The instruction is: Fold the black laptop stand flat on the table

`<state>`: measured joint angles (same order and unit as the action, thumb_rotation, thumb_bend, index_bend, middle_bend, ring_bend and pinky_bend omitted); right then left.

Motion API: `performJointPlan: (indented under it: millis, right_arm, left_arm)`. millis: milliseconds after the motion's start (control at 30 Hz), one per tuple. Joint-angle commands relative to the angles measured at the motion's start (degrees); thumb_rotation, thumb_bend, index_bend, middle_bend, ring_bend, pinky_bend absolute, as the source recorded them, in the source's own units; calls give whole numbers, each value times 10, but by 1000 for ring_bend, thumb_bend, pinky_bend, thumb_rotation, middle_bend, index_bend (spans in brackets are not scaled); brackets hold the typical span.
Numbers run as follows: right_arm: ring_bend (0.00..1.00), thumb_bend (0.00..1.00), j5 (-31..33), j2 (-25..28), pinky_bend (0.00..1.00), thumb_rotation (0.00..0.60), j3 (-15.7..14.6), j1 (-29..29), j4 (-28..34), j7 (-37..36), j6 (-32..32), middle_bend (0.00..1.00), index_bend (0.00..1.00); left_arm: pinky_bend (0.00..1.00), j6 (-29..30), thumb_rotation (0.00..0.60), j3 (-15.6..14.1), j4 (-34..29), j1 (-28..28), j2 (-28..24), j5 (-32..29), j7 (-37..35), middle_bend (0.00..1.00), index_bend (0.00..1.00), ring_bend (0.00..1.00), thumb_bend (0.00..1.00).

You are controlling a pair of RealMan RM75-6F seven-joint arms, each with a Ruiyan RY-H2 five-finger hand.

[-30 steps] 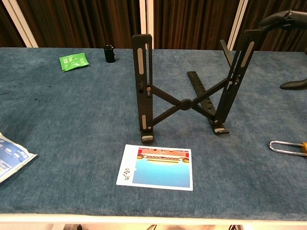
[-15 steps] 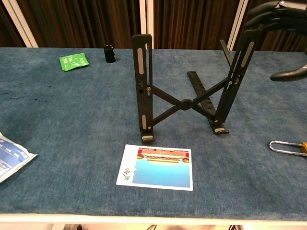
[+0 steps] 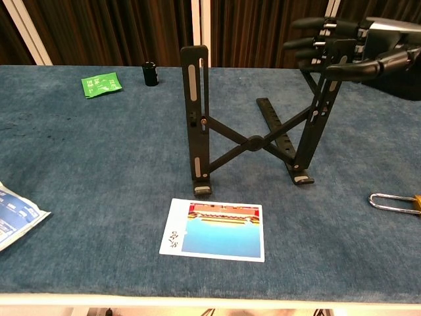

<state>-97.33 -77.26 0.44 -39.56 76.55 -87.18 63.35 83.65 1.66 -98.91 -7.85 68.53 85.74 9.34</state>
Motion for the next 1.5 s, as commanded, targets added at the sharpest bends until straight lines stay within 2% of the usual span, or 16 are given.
performJointPlan:
  millis: [33, 467, 767, 1033, 1233, 1367, 1500]
  right_arm:
    - [1, 85, -15, -37, 30, 600, -25, -13, -55, -76, 4, 156, 113]
    - [2, 128, -17, -91, 50, 600, -74, -4, -119, -242, 22, 159, 113]
    - [2, 154, -13, -96, 66, 600, -95, -3, -108, -284, 15, 162, 112]
    - [2, 176, -3, -93, 75, 600, -102, 8, -92, -270, 21, 162, 113]
    - [2, 176, -23, -73, 75, 600, -101, 21, -67, -178, 68, 160, 112]
    - [2, 176, -28, -40, 75, 600, -95, 29, -21, -109, 97, 160, 112]
    - [2, 176, -27, -1, 75, 600, -85, 35, 30, -69, 122, 160, 113]
  left_arm:
    - [123, -2, 600, 0, 1, -1, 1, 0, -1, 143, 215, 70, 31]
    - [123, -10, 600, 2, 10, -7, 9, 2, -5, 143, 215, 71, 31]
    - [123, -17, 600, 1, 17, -11, 15, 5, -11, 143, 215, 71, 31]
    - [123, -46, 600, 1, 22, -32, 18, 16, -27, 143, 215, 71, 31]
    - [124, -94, 600, -2, 31, -67, 37, 33, -79, 143, 196, 70, 31]
    - [126, -134, 600, 2, 46, -105, 70, 51, -146, 143, 162, 70, 31]
    - [128, -174, 600, 6, 59, -144, 107, 67, -183, 142, 137, 70, 31]
